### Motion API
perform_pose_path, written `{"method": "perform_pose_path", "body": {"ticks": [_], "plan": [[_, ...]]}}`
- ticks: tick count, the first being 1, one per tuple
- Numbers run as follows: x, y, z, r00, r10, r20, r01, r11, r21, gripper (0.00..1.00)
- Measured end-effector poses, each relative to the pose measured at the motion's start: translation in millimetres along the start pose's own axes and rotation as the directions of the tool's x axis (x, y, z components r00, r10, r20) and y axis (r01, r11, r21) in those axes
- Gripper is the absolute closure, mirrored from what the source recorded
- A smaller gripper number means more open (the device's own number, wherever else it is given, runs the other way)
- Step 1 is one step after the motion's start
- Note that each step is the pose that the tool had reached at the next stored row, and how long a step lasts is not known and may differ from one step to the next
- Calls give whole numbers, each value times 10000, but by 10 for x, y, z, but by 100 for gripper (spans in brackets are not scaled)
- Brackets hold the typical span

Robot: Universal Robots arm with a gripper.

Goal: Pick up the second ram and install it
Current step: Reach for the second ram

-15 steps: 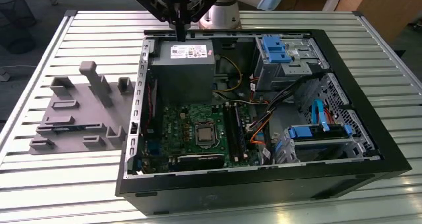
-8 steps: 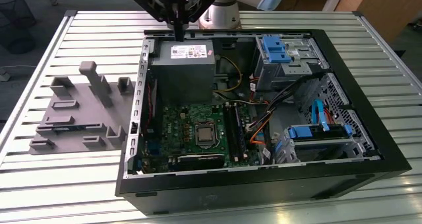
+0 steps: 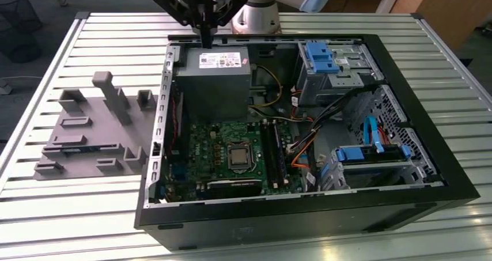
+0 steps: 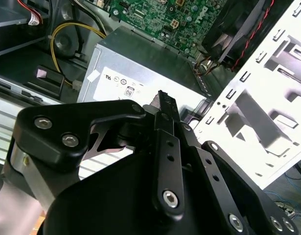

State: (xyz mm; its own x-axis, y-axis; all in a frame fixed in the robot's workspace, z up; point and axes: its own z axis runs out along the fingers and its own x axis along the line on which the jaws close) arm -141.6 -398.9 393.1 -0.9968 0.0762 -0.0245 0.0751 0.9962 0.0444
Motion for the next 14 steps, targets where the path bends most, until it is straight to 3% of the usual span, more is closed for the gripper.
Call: {"method": "perform_pose_path", "body": {"ticks": [14], "plan": [[43,-3,2,10000,0,-1,0,10000,0,89]]}}
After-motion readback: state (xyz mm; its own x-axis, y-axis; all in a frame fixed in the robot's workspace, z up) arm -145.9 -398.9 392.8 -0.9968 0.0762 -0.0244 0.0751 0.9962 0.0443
